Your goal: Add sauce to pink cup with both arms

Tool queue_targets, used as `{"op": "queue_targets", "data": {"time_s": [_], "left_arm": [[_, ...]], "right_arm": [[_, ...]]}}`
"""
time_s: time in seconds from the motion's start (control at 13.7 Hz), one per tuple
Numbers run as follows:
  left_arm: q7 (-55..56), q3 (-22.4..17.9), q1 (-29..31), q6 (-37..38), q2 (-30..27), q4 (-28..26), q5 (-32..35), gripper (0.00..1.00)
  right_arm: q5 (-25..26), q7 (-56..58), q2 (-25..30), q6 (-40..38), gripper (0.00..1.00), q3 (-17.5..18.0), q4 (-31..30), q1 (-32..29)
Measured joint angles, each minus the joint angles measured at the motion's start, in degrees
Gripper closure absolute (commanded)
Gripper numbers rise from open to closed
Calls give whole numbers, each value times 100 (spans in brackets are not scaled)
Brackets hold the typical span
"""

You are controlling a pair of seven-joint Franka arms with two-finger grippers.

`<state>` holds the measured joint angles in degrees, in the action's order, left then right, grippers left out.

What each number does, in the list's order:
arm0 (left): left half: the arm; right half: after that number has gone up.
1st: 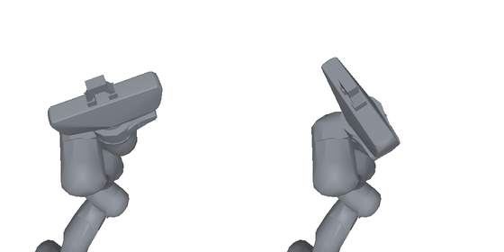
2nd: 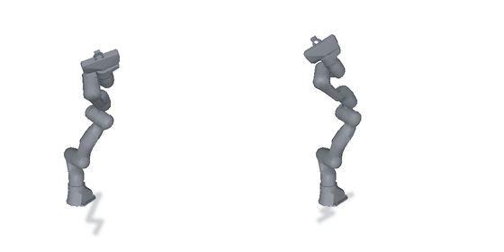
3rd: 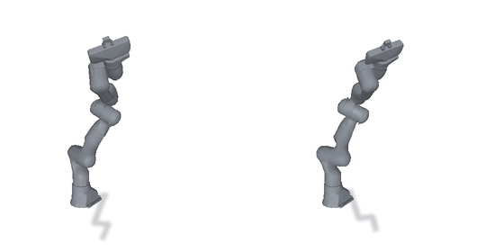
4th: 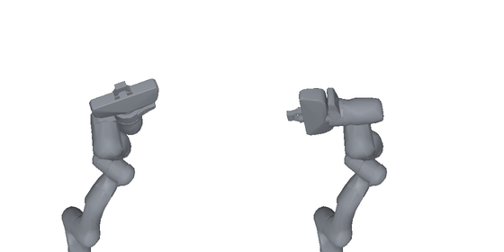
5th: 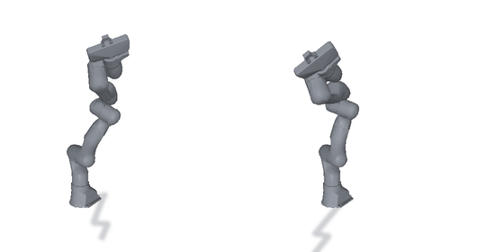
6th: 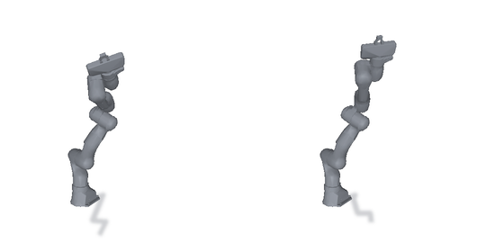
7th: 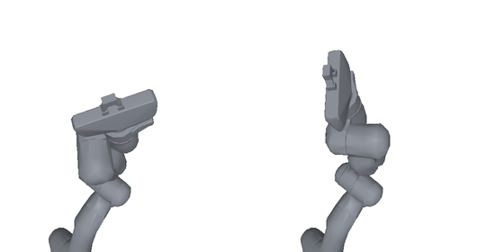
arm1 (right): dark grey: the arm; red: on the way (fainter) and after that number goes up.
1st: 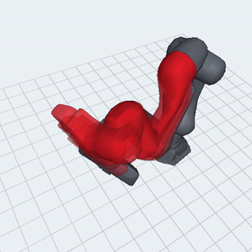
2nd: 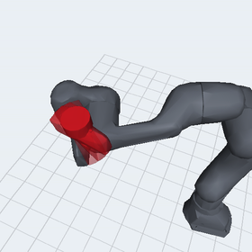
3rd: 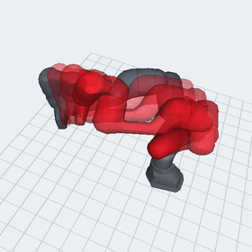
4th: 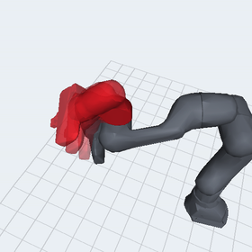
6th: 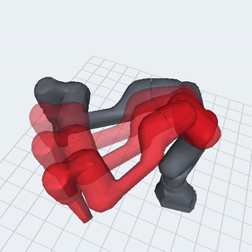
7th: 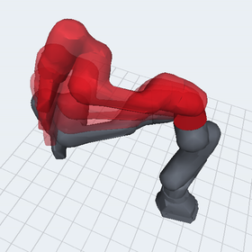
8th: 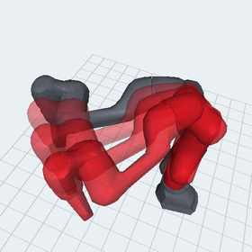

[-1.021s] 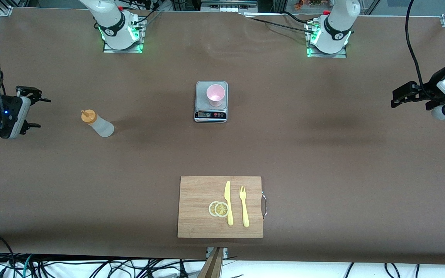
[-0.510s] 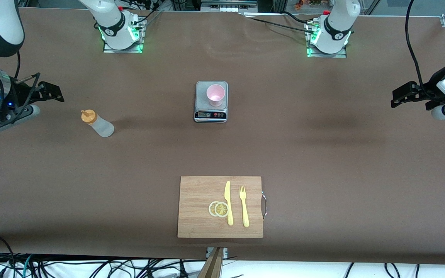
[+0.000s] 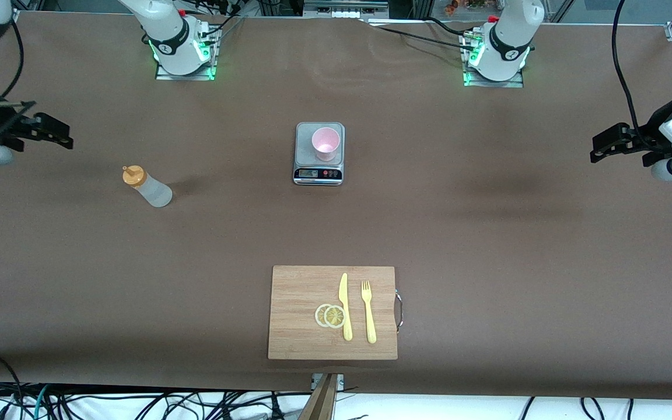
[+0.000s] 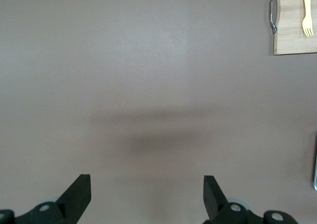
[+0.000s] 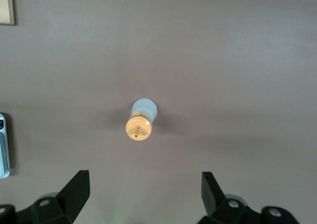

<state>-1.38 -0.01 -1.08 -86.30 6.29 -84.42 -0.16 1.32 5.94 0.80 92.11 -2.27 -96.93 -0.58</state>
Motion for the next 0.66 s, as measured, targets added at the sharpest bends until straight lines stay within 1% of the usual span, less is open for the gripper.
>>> {"op": "queue_targets", "data": {"time_s": [0.22,0.44,0.66], "left_arm": [[0,0,-1,0,0,0,0,0],[0,0,-1,0,0,0,0,0],[0,0,-1,0,0,0,0,0]], "right_arm": [[0,-28,156,-249,0,-187,95,-27],[0,-424,151,-217,0,-187,95,-25],[-1,-562,150,-149,0,-186,91,-44]]}}
